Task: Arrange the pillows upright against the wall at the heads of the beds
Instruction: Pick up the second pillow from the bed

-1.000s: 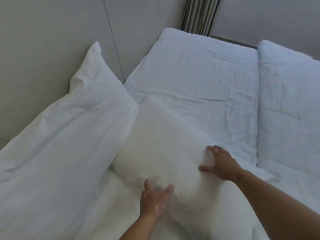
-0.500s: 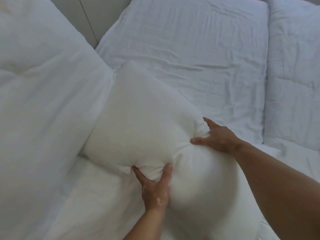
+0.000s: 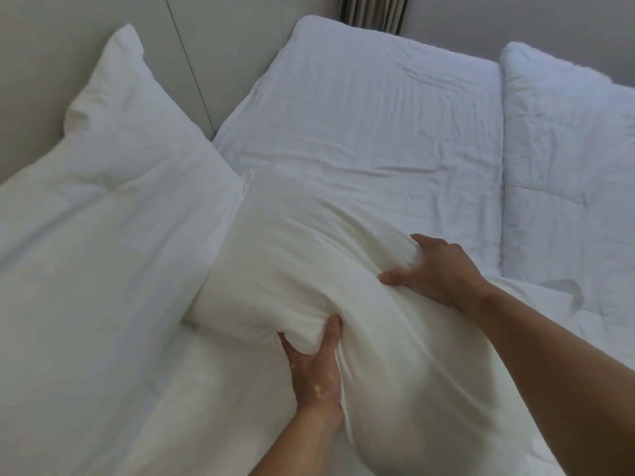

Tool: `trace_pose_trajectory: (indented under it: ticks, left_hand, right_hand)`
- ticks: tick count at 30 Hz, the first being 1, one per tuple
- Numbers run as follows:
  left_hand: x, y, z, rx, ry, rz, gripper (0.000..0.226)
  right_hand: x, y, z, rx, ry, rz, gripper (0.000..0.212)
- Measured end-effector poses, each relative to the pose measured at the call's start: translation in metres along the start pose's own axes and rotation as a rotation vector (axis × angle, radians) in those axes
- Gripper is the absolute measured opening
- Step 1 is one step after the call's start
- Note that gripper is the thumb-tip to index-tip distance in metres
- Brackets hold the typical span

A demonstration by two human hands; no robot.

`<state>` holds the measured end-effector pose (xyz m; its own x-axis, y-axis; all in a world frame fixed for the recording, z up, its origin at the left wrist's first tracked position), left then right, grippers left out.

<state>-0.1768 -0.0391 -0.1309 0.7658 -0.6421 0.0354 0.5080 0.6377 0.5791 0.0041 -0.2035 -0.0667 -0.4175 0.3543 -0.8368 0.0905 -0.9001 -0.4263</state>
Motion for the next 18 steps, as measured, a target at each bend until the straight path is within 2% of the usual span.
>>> trace_pose_trajectory:
  ticks: [3, 8, 10, 14, 18]
  left_hand:
    - [0.003, 0.010, 0.011, -0.001, -0.049, 0.053, 0.115]
    - [0.008, 0.022, 0.043, -0.023, -0.190, 0.120, 0.101]
    - [0.008, 0.024, 0.060, -0.040, -0.235, 0.124, 0.099]
    - [0.000, 0.021, 0.088, -0.079, -0.317, 0.058, 0.097]
    - [-0.015, 0.018, 0.104, -0.091, -0.345, -0.056, 0.091]
  right_hand:
    - [-0.022, -0.019, 0.008, -0.008, 0.032, 0.043, 0.107]
    - [-0.067, -0.046, 0.038, -0.041, 0.077, 0.112, 0.088]
    - [-0.081, -0.050, 0.056, -0.036, 0.095, 0.136, 0.091]
    - [-0.096, -0.045, 0.101, 0.035, 0.130, 0.134, 0.101]
    - [-0.089, -0.031, 0.155, 0.128, 0.202, 0.043, 0.086]
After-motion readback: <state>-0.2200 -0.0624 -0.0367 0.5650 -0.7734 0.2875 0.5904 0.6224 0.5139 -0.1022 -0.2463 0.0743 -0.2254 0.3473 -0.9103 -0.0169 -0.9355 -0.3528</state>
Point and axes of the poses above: each hand's wrist, its own z-axis away from the middle knuckle, its own x-axis out of the palm, y = z × x, the point moved 2 cm from there along -z, towards the middle knuckle, and after that the axes turned 10 degrees about -x, right-handed, at the moved point
